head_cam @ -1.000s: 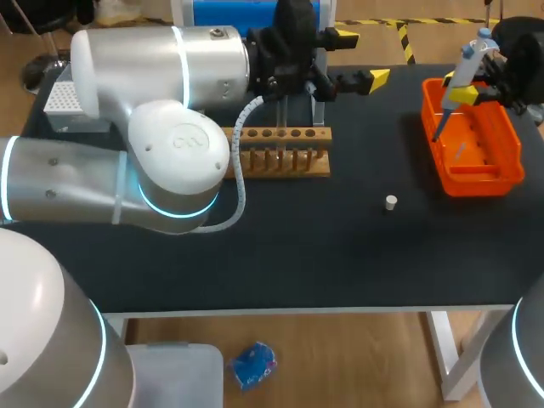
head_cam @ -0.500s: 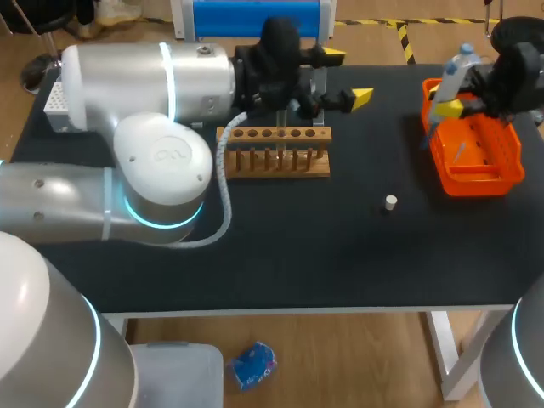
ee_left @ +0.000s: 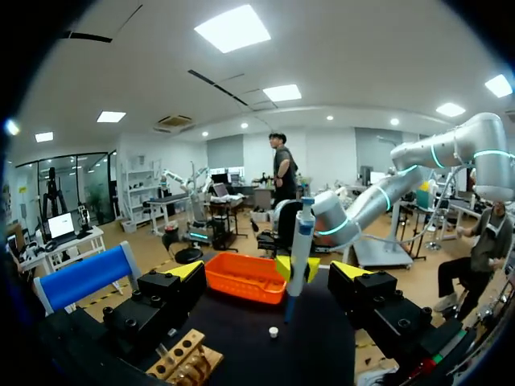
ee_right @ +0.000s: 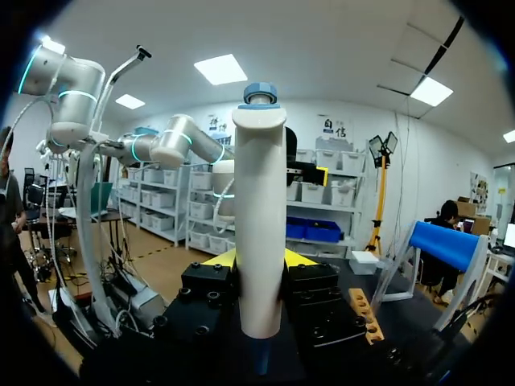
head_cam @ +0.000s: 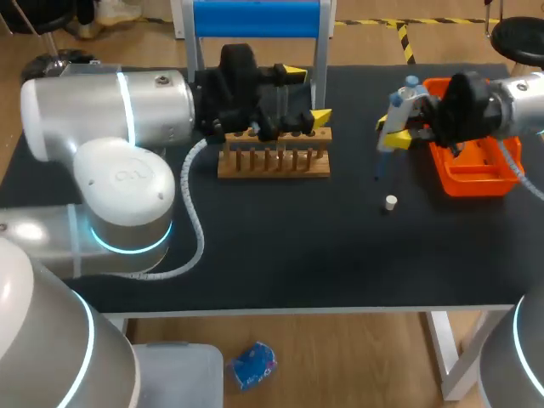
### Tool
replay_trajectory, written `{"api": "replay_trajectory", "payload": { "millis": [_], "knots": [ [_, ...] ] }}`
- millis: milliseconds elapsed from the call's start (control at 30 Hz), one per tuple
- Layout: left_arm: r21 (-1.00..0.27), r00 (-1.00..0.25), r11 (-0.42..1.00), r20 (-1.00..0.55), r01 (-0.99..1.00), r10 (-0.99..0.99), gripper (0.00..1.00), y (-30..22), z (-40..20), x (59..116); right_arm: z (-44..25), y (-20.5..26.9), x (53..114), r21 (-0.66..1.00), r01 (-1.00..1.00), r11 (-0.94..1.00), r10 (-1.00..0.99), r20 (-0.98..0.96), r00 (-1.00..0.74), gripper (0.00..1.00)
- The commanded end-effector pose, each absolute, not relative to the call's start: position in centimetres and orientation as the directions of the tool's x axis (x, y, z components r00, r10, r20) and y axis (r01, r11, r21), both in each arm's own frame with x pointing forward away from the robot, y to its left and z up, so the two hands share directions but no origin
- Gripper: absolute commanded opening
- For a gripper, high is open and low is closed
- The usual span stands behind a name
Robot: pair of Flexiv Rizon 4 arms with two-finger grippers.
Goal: Invert the test tube, pick up the pipette, mount the tip to pipette, aspirate from beaker and dispense into the tube, eject the tip, return the pipette, and cap with the stopper.
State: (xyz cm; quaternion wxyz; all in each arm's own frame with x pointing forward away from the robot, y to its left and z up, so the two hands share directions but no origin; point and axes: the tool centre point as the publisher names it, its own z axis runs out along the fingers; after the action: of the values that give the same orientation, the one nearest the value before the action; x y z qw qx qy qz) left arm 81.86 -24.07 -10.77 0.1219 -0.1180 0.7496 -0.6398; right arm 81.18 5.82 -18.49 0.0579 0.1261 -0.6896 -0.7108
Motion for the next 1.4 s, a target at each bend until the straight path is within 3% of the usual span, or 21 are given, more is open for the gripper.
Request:
{"api": "replay_trajectory", "payload": {
  "millis": [33,300,367,1400],
  "knots": [
    [-0.995,-0.946,-0.083,-0.033,0.063,-0.323,1.0,-23.2,-11.0,81.7,-18.4,5.7,81.2,0.995,-0.093,-0.04,-0.258,-0.1,-0.961,0.0],
    [-0.995,-0.946,-0.083,-0.033,0.063,-0.323,1.0,-23.2,-11.0,81.7,-18.4,5.7,81.2,0.995,-0.093,-0.04,-0.258,-0.1,-0.961,0.0],
    [-0.995,-0.942,-0.021,-0.089,0.101,-0.323,1.0,-23.3,-11.5,82.2,-18.4,5.7,81.2,0.995,-0.093,-0.04,-0.258,-0.1,-0.961,0.0],
    [-0.998,-0.961,0.038,-0.06,0.052,-0.269,1.0,-22.6,-16.8,83.9,-21.2,16.5,82.8,0.994,-0.089,-0.066,-0.293,-0.105,-0.95,0.0]
  ]
}}
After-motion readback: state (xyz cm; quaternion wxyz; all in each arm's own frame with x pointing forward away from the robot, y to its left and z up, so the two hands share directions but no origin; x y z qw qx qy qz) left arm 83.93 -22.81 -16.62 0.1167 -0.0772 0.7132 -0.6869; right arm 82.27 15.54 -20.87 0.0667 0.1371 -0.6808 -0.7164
